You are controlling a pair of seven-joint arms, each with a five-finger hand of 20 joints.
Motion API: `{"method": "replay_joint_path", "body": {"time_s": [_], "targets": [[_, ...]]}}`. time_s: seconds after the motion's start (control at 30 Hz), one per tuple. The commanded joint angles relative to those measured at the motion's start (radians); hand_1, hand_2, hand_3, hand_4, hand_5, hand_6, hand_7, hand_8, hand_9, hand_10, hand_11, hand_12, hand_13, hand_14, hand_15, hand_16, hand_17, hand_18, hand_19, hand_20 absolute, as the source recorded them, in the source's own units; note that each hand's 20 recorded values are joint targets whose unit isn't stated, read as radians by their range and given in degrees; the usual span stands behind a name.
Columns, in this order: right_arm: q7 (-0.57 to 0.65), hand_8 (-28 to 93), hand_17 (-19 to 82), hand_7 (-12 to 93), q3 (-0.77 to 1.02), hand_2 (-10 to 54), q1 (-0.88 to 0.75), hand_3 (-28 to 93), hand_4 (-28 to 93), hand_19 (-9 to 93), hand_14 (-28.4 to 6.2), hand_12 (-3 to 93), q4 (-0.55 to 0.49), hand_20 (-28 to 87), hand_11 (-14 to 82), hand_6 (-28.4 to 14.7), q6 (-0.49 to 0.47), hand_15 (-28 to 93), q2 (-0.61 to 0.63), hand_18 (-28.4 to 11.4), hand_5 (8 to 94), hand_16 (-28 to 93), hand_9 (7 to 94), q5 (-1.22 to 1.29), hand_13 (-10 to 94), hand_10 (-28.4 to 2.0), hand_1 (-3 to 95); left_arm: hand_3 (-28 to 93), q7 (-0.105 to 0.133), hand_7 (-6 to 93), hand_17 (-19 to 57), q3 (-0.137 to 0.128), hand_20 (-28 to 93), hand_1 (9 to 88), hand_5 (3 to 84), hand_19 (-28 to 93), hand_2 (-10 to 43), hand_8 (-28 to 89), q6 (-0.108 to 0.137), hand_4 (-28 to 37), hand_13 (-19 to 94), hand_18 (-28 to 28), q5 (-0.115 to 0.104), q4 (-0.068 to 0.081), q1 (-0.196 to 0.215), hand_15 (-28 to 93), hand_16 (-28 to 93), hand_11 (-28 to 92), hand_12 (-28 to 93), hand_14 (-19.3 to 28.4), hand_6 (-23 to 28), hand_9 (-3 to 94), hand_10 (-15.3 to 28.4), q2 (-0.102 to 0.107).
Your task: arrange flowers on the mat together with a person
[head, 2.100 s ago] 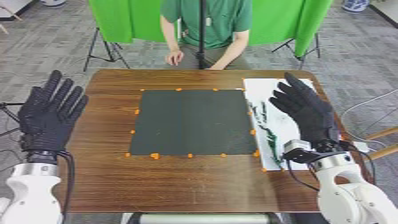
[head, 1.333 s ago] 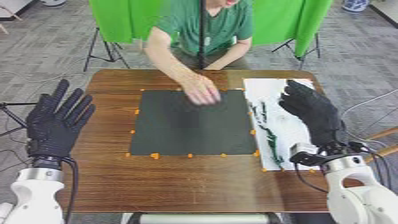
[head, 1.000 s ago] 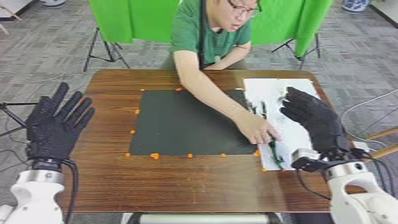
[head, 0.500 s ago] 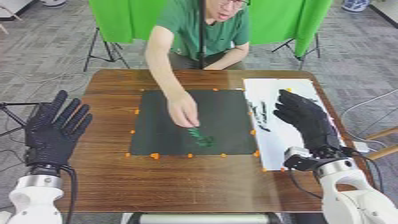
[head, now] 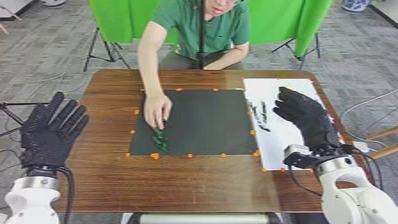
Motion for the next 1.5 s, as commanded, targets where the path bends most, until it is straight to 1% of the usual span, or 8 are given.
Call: {"method": "replay_joint_path", "body": {"time_s": [0.03,0.73,0.8,1.03,1.1,1.23,1.3,1.5], "targets": [[-0.003,-10,10,13,0.008,12.1,-0.013,74,-24,30,-13.5,14.3,0.003,13,3.5,-2.3,-0.012,9,-0.001,-15.3,41.4,23,37.2,-0.005,29,-13.6,16.5,69,0.005,11.6,-6.2,-0.003,11,30.7,31.8,28,8.5,-11,0.005,-28.3,20,12.9,-0.007,0.000,0.019,25,-5,16,8,13.5,5.5,27.3,14.1,-0.005],[-0.001,-10,10,13,0.010,12.3,-0.022,74,-24,31,-13.5,14.4,-0.002,13,3.5,-2.3,-0.007,9,-0.004,-15.5,41.6,23,37.3,-0.003,29,-13.5,16.3,69,0.007,11.4,-6.4,-0.002,11,30.5,32.6,28,8.8,-11,0.004,-28.3,21,13.0,-0.010,0.000,0.024,25,-5,16,8,13.6,5.5,28.0,14.0,-0.006],[0.001,-10,10,13,0.008,12.3,-0.019,74,-24,31,-13.5,14.4,0.000,13,3.5,-2.3,-0.006,9,-0.005,-15.5,41.6,23,37.3,-0.004,29,-13.5,16.4,69,0.005,11.4,-6.4,-0.004,11,30.4,32.6,28,8.7,-11,-0.001,-28.3,21,13.0,-0.009,0.002,0.023,25,-5,16,8,13.5,5.5,28.0,14.0,-0.008],[0.004,-10,10,13,0.004,12.3,-0.016,74,-24,31,-13.5,14.4,0.005,13,3.5,-2.3,-0.003,9,-0.006,-15.5,41.7,23,37.3,0.000,29,-13.6,16.4,69,0.005,11.3,-6.5,-0.001,11,30.3,32.7,28,8.7,-11,0.012,-28.3,21,13.1,-0.008,0.003,0.023,26,-5,16,8,13.8,5.4,27.9,14.1,-0.009],[0.004,-10,10,13,0.004,12.4,-0.016,74,-24,31,-13.5,14.4,0.004,13,3.5,-2.3,-0.002,9,-0.007,-15.5,41.7,23,37.3,0.003,29,-13.6,16.3,69,0.006,11.4,-6.5,-0.001,11,30.3,32.7,28,8.7,-11,0.004,-28.3,21,13.1,-0.012,0.003,0.025,26,-5,16,8,13.8,5.5,28.0,14.1,-0.010],[-0.001,-10,10,13,0.005,12.4,-0.017,74,-24,31,-13.6,14.4,0.004,13,3.5,-2.3,-0.006,9,-0.006,-15.6,41.8,23,37.5,0.001,29,-13.1,16.4,69,0.007,11.5,-6.5,-0.001,11,30.3,32.7,28,8.7,-11,0.011,-28.3,21,13.2,-0.010,0.001,0.024,26,-5,16,8,13.8,5.5,27.9,14.0,-0.008],[-0.006,-10,10,13,0.007,12.3,-0.020,74,-24,31,-13.5,14.3,0.002,13,3.6,-2.3,-0.003,9,-0.005,-15.6,41.8,23,37.8,0.002,30,-12.2,16.4,69,0.003,11.5,-6.5,-0.004,11,30.3,32.7,28,8.7,-11,0.011,-28.3,21,13.1,0.003,0.001,0.023,26,-5,16,8,13.9,5.5,27.9,14.0,-0.008],[-0.010,-10,10,13,0.007,12.3,-0.016,74,-24,31,-13.5,14.2,0.002,13,3.7,-2.2,-0.006,9,-0.004,-15.6,42.0,23,38.0,0.004,30,-11.9,16.3,69,0.010,11.6,-6.5,-0.007,11,30.7,32.7,29,8.1,-11,0.012,-28.3,21,13.1,-0.009,0.001,0.028,26,-5,16,9,13.9,5.5,27.9,14.0,-0.009]]}}
